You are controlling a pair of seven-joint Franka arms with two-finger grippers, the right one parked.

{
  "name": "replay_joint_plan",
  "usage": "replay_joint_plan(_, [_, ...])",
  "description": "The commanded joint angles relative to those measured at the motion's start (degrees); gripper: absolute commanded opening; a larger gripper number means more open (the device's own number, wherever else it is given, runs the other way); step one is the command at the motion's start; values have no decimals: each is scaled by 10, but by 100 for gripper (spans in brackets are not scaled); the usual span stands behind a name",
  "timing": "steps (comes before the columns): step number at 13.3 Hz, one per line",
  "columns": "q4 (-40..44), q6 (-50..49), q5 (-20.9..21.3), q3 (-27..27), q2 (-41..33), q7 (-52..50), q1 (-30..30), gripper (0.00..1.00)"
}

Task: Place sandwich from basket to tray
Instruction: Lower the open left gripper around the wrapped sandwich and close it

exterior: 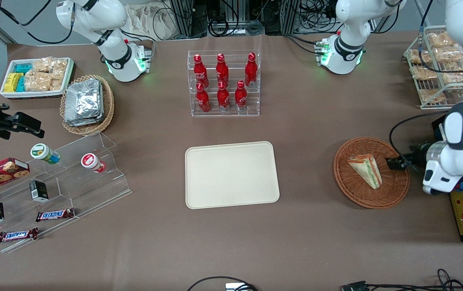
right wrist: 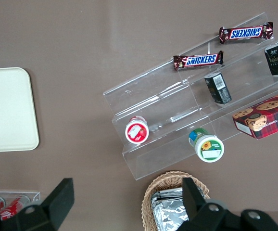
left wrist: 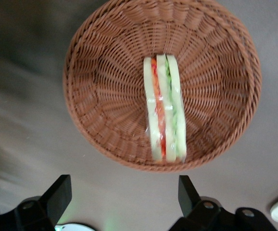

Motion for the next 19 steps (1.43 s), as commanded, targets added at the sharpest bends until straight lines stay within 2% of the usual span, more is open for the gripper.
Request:
replay_joint_plan(1, [12,40,-7,-5,39,-39,-3,95])
replay_joint_plan(6, [-10,124,-7,-5,89,-43,-3,97])
replay_joint_plan(9, [-14,134,-10,-7,103,-64,-5,97])
replay_joint_plan(11, [-20,142,-27,-7,107,-67,-12,97])
replay_joint_plan(14, [-83,217,-28,-7,102,-67,-12,97])
replay_joint_plan(17, [-100,233,-28,-7,99,-67,-12,97])
replay_joint_plan(18, [-102,234,-27,-7,99,-67,-12,92])
replay_joint_plan(19, [-106,235,-27,-7,97,-67,-12,80])
